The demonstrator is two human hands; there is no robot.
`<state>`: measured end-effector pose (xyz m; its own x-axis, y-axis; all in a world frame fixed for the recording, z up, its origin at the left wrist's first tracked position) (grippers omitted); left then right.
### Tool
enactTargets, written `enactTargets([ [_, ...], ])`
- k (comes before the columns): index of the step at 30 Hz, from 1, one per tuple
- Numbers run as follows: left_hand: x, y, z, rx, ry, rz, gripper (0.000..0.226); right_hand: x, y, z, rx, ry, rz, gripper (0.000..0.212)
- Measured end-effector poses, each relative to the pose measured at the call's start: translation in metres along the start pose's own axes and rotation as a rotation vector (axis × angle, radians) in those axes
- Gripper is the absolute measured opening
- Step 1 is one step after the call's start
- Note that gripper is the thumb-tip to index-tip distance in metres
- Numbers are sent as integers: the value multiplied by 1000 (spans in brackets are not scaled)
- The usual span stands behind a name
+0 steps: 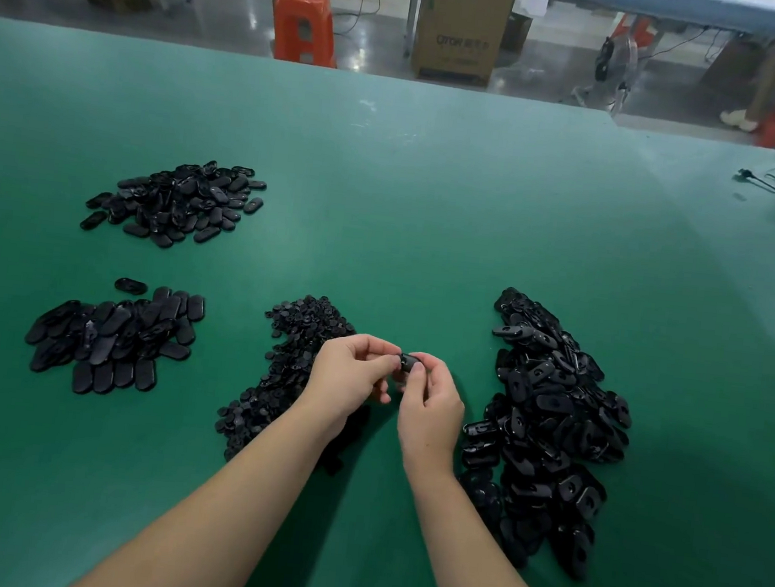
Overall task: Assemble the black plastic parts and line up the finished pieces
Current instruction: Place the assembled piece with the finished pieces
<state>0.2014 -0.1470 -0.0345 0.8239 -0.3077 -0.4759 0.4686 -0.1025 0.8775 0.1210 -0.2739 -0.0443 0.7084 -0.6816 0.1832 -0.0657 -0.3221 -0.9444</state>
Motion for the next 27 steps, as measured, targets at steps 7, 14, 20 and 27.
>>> enactTargets([
  [7, 2, 12, 1, 379, 142, 120, 12, 1, 0, 0, -8, -16, -7, 20],
  [14, 4, 10, 0, 298, 123, 51, 6, 1, -1, 1, 0, -23, -23, 22],
  [20, 4, 12, -4, 328, 150, 59, 9, 0, -1, 2, 10, -36, -20, 21],
  [27, -8, 29, 1, 648, 234, 267, 13, 0, 1, 3, 23, -48, -3, 14],
])
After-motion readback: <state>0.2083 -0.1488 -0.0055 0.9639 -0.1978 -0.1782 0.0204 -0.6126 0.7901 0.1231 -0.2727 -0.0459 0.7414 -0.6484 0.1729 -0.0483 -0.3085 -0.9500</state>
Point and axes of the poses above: each hand's wrist, its own x-axis towards the middle knuckle, its own z-axis out of the palm, y = z × x, the point moved 9 cm from there along x, towards the middle knuckle, and after that the axes turned 9 degrees about -z, right-handed, at the moved point
